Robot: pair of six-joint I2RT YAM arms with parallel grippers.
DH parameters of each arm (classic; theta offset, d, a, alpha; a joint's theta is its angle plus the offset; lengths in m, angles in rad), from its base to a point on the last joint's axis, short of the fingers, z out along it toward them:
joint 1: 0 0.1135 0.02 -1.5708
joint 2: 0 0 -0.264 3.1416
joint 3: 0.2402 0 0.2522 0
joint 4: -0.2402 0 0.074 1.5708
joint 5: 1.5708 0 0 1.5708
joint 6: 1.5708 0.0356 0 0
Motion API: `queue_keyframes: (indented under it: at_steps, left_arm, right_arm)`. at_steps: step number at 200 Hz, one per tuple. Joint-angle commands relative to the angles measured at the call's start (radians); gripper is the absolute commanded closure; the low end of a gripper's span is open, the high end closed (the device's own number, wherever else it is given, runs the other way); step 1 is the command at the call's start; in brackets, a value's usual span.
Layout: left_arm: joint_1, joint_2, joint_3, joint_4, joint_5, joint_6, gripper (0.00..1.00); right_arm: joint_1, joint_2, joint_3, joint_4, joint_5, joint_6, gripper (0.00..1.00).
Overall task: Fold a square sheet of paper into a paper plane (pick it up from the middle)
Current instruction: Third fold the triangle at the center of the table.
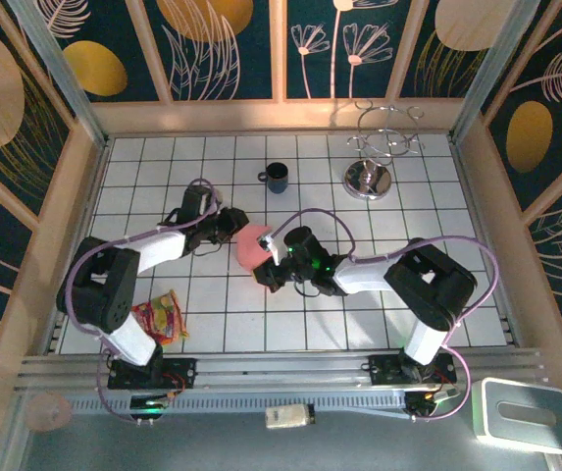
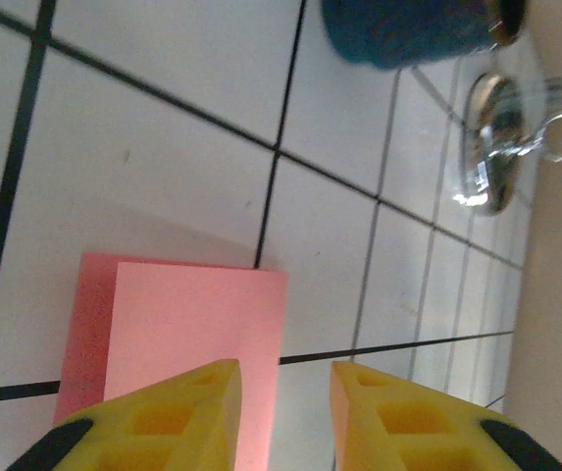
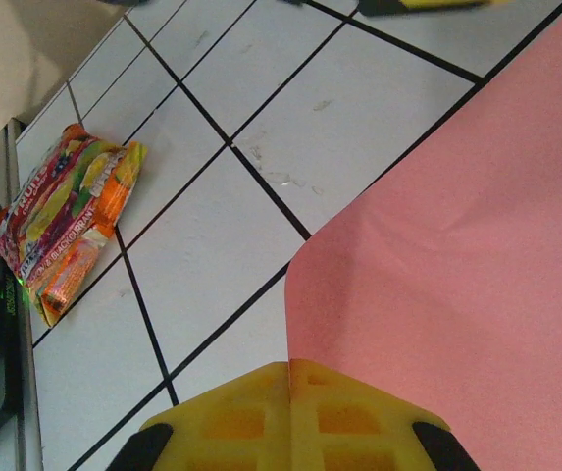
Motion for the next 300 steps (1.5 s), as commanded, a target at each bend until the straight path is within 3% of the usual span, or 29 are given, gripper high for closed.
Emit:
queue_keyframes:
  at_steps: [1,114,300]
  left_arm:
    - [-0.031,0.074,0.071,-0.054,-0.003,0.059,0.73]
    - [-0.068,0.325,0.279,-0.330,-0.173,0.220,0.81]
    - [-0.077,0.401,0.362,-0.433,-0.152,0.360,0.86]
  right_arm:
    - [-0.016,0.024,-0.011,0.054,-0.032,0.044,0.96]
    - [-0.075,0.066,0.003,0.035,-0.006,0.133,0.96]
    - [-0.135,0.135,0.113,-0.125,0.145,0.194,0.97]
